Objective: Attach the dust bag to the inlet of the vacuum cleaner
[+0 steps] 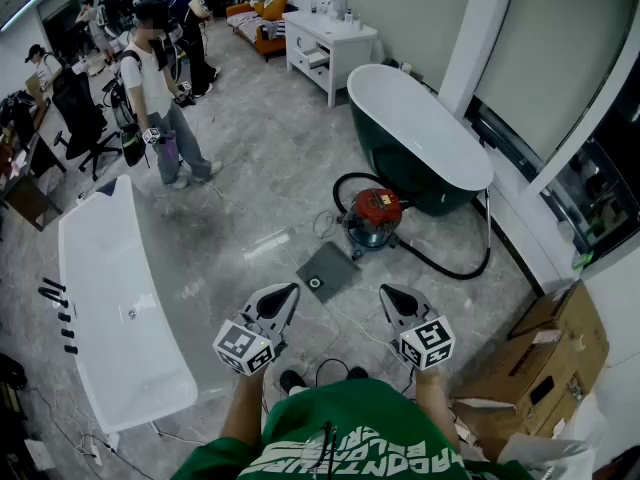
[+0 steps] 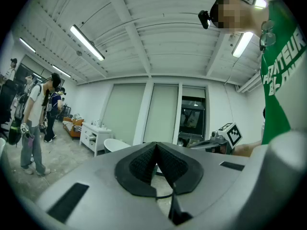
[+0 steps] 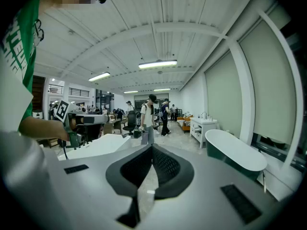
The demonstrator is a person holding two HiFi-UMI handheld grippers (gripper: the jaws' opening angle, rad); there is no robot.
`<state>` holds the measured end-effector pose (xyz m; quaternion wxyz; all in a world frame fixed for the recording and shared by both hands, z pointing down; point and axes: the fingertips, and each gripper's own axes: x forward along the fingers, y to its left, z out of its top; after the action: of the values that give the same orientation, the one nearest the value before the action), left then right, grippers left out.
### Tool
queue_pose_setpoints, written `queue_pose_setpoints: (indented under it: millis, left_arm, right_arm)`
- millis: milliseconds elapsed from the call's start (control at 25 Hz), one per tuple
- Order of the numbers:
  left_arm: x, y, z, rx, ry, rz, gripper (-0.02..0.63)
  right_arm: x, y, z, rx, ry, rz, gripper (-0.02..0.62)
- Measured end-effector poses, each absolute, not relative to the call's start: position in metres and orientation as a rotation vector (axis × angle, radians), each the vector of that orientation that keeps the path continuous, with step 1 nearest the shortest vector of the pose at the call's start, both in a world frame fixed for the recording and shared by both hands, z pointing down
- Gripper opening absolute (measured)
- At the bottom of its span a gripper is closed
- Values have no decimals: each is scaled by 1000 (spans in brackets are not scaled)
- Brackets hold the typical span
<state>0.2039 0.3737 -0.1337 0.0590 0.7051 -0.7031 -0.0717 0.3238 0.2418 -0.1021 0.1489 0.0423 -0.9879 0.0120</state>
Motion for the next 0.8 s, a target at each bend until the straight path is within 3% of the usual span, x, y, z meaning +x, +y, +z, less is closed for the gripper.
queue_pose_setpoints:
  millis: [800]
  left_arm:
    - [137, 459, -102, 2145, -2050, -203, -4]
  right_arm:
    - [285, 320, -77, 262, -2770, 38, 9]
